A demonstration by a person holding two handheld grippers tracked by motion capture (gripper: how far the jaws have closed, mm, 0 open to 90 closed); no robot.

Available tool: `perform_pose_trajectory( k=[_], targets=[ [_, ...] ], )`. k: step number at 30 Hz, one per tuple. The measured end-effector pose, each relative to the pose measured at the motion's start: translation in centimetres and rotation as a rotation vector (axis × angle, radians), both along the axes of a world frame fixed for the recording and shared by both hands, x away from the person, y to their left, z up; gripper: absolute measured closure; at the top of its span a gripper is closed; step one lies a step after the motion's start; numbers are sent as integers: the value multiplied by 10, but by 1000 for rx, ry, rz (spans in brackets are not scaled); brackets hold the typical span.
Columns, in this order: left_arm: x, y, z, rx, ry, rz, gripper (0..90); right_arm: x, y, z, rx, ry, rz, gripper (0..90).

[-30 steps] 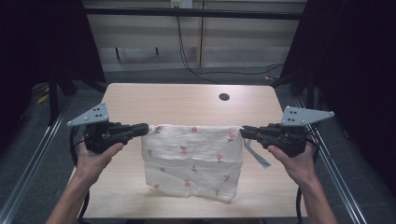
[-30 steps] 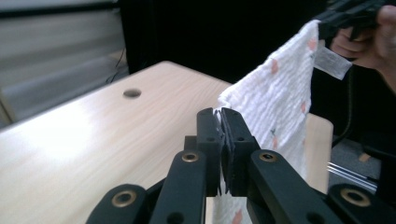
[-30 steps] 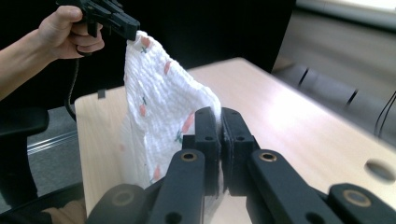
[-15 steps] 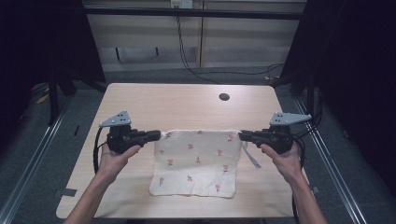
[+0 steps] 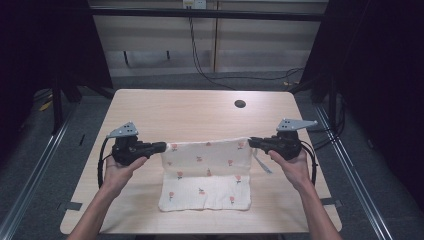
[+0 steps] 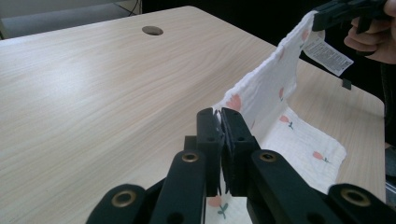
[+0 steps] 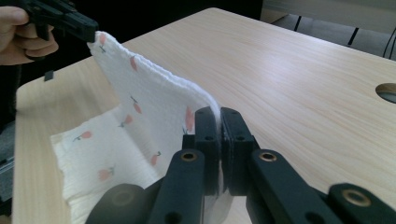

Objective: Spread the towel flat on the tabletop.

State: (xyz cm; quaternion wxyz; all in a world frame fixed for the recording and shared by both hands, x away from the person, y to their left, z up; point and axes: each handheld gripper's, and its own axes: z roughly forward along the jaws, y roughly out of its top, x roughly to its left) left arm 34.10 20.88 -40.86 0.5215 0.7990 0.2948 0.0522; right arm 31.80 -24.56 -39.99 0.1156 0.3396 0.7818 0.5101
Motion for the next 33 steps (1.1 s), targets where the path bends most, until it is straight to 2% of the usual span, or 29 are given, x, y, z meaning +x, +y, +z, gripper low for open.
perform_pose_trajectory(
  k=[3, 12, 19, 21, 24, 27, 29, 31, 33],
  targets=[
    [4, -2, -3, 18, 1, 0, 871, 7, 0, -7, 6, 14, -15, 868],
    [21, -3, -21, 13, 34, 35, 867, 21, 1, -21, -17, 53, -35, 868],
    [34, -7, -37, 54, 66, 50, 866, 37, 4, -36, -34, 86, -73, 869],
    [35, -8, -39, 60, 67, 54, 866, 39, 4, -37, -32, 88, -78, 869],
    [43, -10, -41, 93, 68, 53, 866, 46, 5, -43, -38, 100, -84, 869],
    [49, -10, -42, 80, 62, 69, 866, 53, 7, -48, -56, 105, -95, 866],
    [54, -12, -44, 85, 61, 78, 865, 59, 11, -51, -87, 117, -96, 864],
    [57, -12, -45, 90, 62, 84, 863, 60, 12, -51, -91, 121, -98, 864],
    [65, -13, -49, 75, 80, 101, 857, 66, 13, -53, -77, 127, -115, 863]
  ],
)
